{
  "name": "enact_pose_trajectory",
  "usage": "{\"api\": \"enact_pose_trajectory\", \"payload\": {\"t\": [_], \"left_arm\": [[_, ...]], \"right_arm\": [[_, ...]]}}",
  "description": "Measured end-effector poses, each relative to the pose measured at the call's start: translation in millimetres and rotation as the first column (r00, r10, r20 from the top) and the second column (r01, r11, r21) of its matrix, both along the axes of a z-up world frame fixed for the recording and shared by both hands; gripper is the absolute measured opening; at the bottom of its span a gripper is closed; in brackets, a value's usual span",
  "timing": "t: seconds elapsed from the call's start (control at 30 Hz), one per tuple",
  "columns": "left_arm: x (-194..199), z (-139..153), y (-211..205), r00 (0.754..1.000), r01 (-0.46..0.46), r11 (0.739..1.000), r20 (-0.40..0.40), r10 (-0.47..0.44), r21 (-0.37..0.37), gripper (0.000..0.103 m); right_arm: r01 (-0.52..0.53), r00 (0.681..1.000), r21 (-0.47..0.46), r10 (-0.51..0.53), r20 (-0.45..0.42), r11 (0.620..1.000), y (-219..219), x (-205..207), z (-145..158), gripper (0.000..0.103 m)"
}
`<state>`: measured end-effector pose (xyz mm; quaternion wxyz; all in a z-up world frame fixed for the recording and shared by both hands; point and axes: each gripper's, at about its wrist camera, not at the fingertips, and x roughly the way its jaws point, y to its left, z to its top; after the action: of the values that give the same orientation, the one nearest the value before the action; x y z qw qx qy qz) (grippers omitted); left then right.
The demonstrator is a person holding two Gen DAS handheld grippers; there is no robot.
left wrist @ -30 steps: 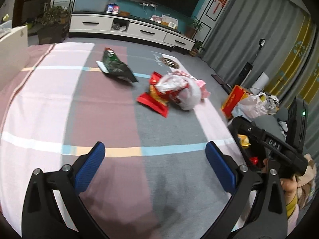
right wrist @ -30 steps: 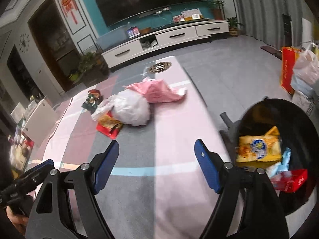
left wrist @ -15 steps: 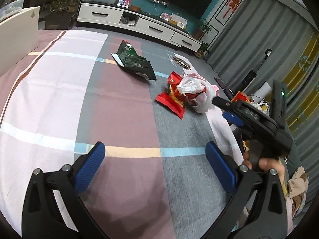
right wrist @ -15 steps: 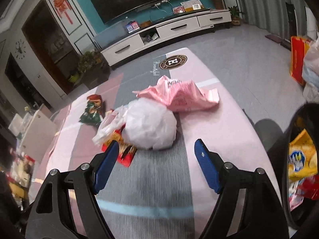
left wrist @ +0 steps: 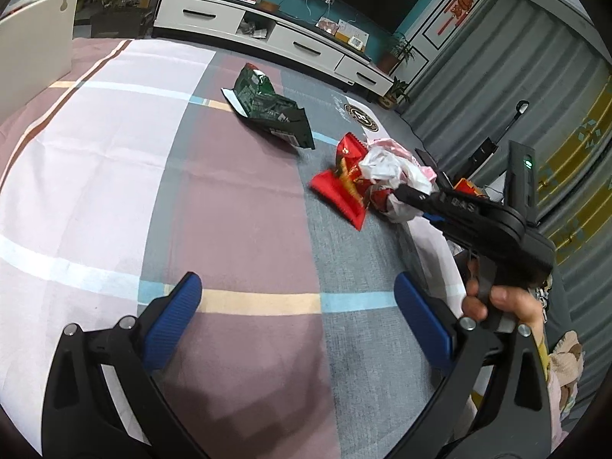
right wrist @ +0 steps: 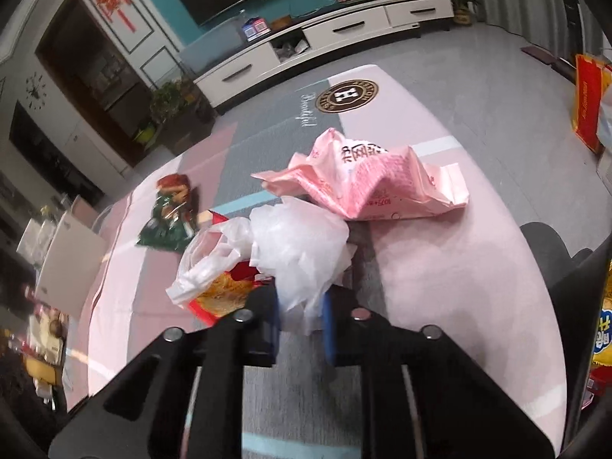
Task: Collect trash
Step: 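Grasp the red candy wrapper with the left gripper while the right grasps the white plastic bag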
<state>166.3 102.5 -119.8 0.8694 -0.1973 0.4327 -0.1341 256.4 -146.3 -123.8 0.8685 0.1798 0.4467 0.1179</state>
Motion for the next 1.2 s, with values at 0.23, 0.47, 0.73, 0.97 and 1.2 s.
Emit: {"api": "enact_pose_trajectory", "payload": {"t": [0.23,0.47,0.73,0.97,1.2], "left_arm": [[18,8,-12,0.997,0.034,0.999,0.074,-0.034,0.006,0.100],[76,-2,-48,0.990,0.116,0.991,0.069,-0.121,0.066,0.100],[116,-8,-84,0.986,0.141,0.978,0.068,-0.153,0.151,0.078],[123,-18,-96,0.982,0.175,0.965,0.032,-0.185,0.195,0.022],[85,-4,-105,0.970,0.216,0.961,0.078,-0.232,0.175,0.017]], "right_arm": [[0.023,0.999,0.050,-0.025,0.039,0.998,-30,-57,31,0.014],[0.054,0.996,0.138,-0.063,0.067,0.989,-63,-104,42,0.015],[0.057,0.993,0.178,-0.074,0.090,0.982,-83,-108,46,0.015],[0.097,0.991,0.179,-0.112,0.079,0.979,-98,-108,44,0.015],[0.110,0.988,0.139,-0.123,0.090,0.984,-99,-111,46,0.015]]}}
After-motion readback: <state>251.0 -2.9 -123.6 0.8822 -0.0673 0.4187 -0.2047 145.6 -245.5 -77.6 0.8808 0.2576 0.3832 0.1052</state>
